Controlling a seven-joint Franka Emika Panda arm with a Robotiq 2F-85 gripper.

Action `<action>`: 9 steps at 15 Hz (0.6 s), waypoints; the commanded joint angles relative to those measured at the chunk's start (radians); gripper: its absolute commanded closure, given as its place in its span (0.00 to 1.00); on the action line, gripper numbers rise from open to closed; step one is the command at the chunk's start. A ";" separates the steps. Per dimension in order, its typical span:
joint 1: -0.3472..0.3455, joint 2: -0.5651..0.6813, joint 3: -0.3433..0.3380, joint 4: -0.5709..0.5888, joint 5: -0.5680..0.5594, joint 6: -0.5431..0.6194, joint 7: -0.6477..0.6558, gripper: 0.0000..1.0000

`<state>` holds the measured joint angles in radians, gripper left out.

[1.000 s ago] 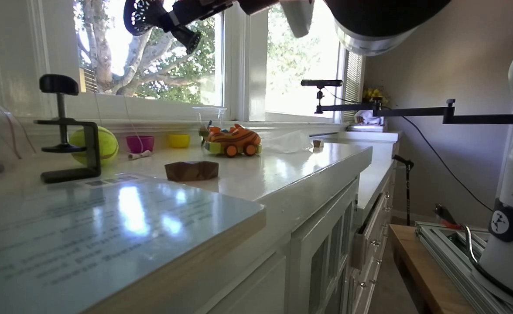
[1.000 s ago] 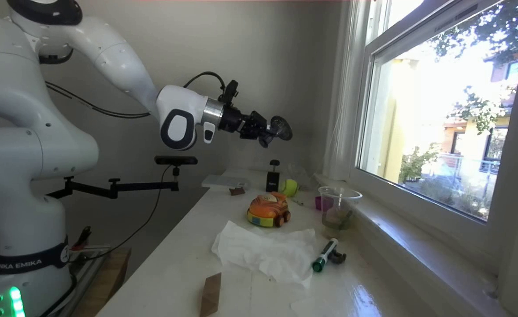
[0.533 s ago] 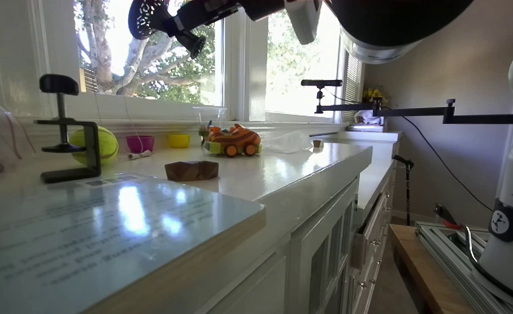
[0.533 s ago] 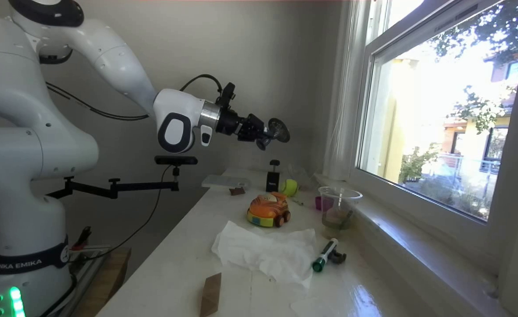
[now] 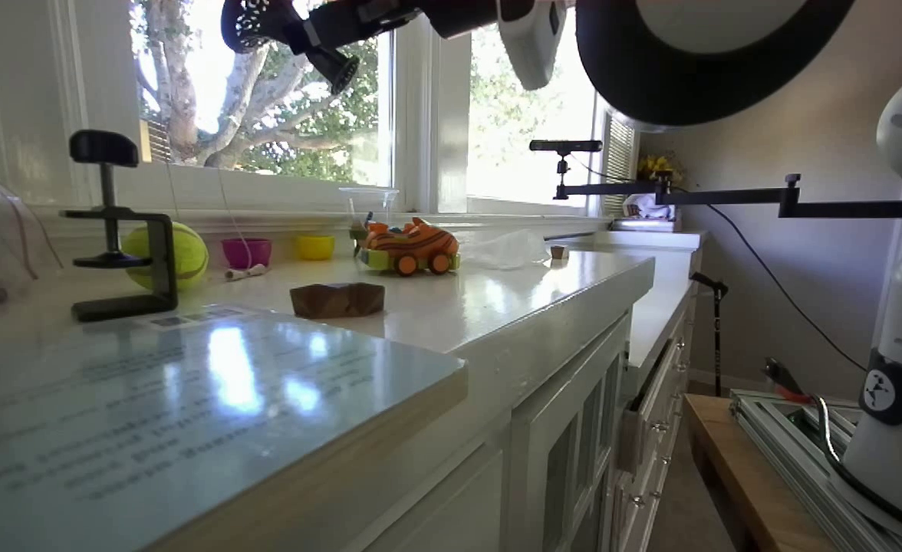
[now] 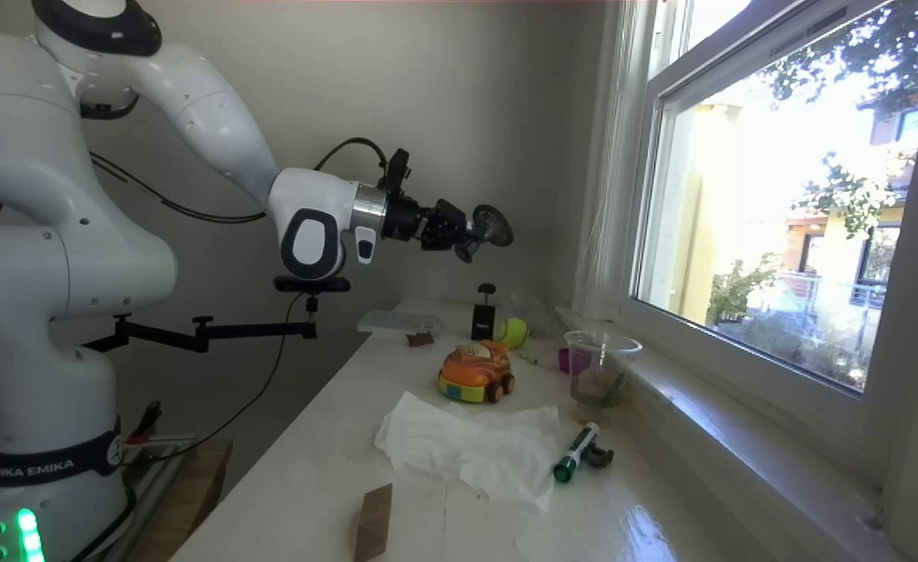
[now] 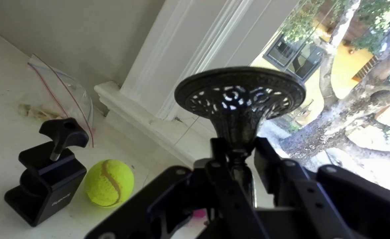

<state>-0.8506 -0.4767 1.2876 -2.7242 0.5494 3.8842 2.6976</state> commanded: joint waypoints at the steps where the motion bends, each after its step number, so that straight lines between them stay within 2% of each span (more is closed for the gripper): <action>1: -0.082 -0.031 0.089 -0.004 0.056 0.091 0.011 0.93; 4: -0.131 -0.038 0.163 0.003 0.142 0.110 0.031 0.93; 9: -0.166 -0.033 0.283 0.015 0.335 0.111 0.063 0.93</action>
<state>-0.9897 -0.4789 1.5057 -2.7235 0.7790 3.9717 2.7102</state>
